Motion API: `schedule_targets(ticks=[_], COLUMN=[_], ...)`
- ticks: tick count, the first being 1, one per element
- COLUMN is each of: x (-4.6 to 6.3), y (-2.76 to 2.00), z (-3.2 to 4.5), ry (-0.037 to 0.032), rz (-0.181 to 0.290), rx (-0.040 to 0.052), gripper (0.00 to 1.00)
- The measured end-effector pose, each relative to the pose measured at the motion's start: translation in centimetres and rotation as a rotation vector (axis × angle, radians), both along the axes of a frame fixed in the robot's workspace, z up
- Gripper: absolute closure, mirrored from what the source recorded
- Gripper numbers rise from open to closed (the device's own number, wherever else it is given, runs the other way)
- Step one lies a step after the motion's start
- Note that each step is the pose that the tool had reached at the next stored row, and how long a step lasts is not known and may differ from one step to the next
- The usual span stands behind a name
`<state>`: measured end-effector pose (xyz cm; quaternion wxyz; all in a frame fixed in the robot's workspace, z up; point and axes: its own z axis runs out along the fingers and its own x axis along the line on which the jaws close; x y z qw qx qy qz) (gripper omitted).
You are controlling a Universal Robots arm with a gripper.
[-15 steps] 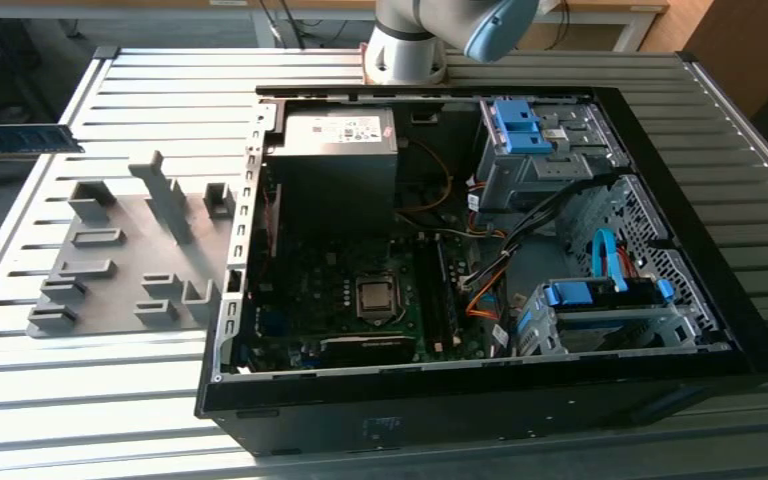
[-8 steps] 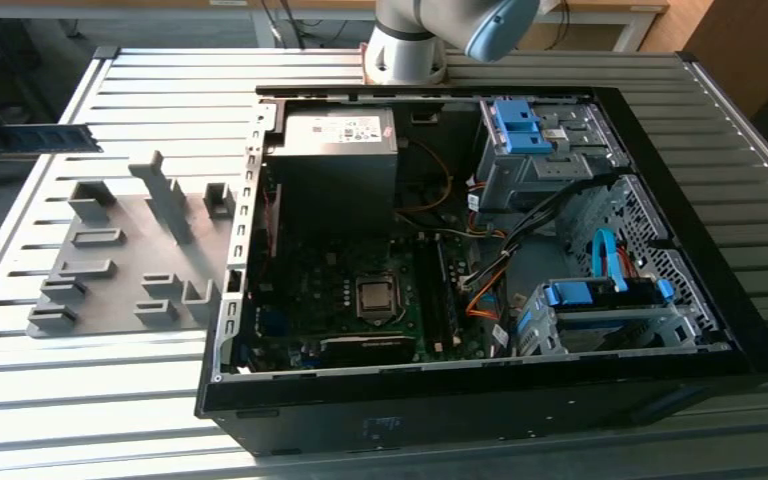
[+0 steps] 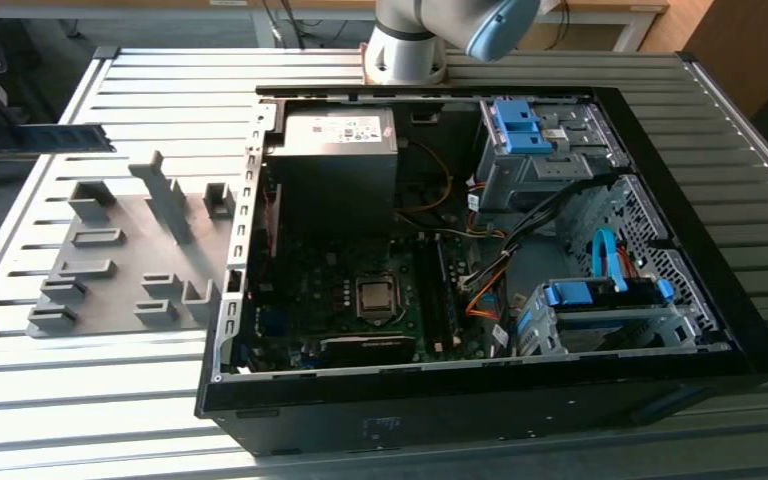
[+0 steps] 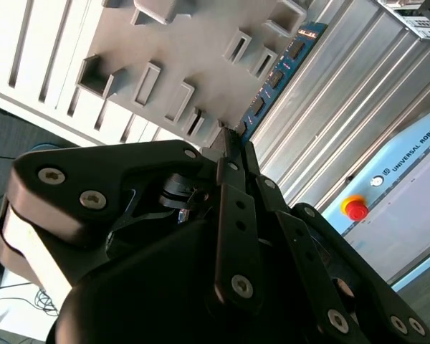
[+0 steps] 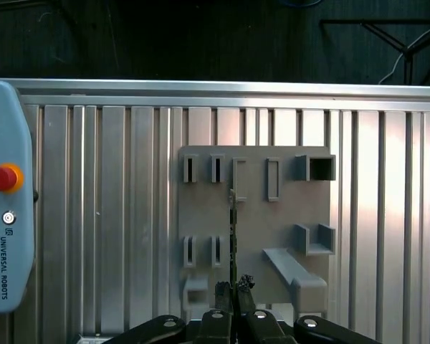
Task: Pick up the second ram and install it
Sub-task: 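Pick up the second ram and move it above second insertion slot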
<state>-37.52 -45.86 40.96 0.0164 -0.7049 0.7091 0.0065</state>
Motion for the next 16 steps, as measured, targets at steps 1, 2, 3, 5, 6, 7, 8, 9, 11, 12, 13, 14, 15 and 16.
schedule_targets(ticks=[1,2,3,5,6,7,8,9,11,12,13,14,15,16], x=[0.1,0.2,0.4,0.6,0.7,0.9,1.1,1.2,1.5,1.6,1.8,1.9,2.1,2.2], y=[0.0,0.0,0.0,0.0,0.0,0.0,0.0,0.0,0.0,0.0,0.0,0.0,0.0,0.0], z=[0.01,0.0,0.0,0.0,0.0,0.0,0.0,0.0,0.0,0.01,0.0,0.01,0.0,0.0], ry=[0.0001,0.0001,0.0,0.0001,0.0,0.0,0.0,0.0,0.0,0.0001,0.0,0.0001,0.0001,0.0], rz=[0.0,0.0,0.0,0.0,0.0,0.0,0.0,0.0,0.0,0.0,0.0,0.0,0.0,0.0], rx=[-0.0001,-0.0001,0.0,0.0,0.0,0.0,0.0,0.0,0.0,0.0,0.0,-0.0001,0.0,0.0], gripper=[0.86,0.86,0.86,0.86,0.86,0.86,0.86,0.86,0.86,0.86,0.86,0.86,0.86,0.86])
